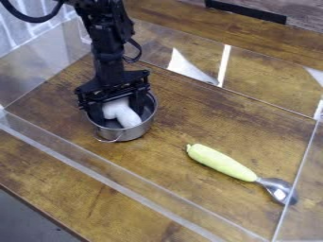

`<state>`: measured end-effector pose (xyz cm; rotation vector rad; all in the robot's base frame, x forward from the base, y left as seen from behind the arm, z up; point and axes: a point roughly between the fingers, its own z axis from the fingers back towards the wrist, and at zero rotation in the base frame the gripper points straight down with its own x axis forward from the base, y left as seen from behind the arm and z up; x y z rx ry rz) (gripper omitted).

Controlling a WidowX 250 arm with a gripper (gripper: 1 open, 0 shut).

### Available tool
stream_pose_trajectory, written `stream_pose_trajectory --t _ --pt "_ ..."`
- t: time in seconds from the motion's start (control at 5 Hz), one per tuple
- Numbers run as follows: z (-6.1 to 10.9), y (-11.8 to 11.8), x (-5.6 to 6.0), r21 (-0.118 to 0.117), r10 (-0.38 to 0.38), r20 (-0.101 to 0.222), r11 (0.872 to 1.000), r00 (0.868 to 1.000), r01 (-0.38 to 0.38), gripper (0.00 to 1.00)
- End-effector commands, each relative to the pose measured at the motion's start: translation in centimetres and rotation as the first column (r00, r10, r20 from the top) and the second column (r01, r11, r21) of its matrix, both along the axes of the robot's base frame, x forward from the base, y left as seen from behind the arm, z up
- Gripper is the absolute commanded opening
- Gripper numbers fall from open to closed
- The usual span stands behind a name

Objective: Remove the mushroom from the silver pot and put it on the table

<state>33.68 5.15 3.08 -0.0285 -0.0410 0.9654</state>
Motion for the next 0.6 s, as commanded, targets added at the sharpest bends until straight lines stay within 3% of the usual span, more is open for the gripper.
stream_pose_trajectory --t 0.0,0.4 --pt "1.54 -1.59 0.26 0.01 0.012 0.029 1.0 1.0 -0.012 1.0" --pt "1.88 -2.41 -0.04 0.004 0.098 0.014 0.995 0.995 -0.098 1.0"
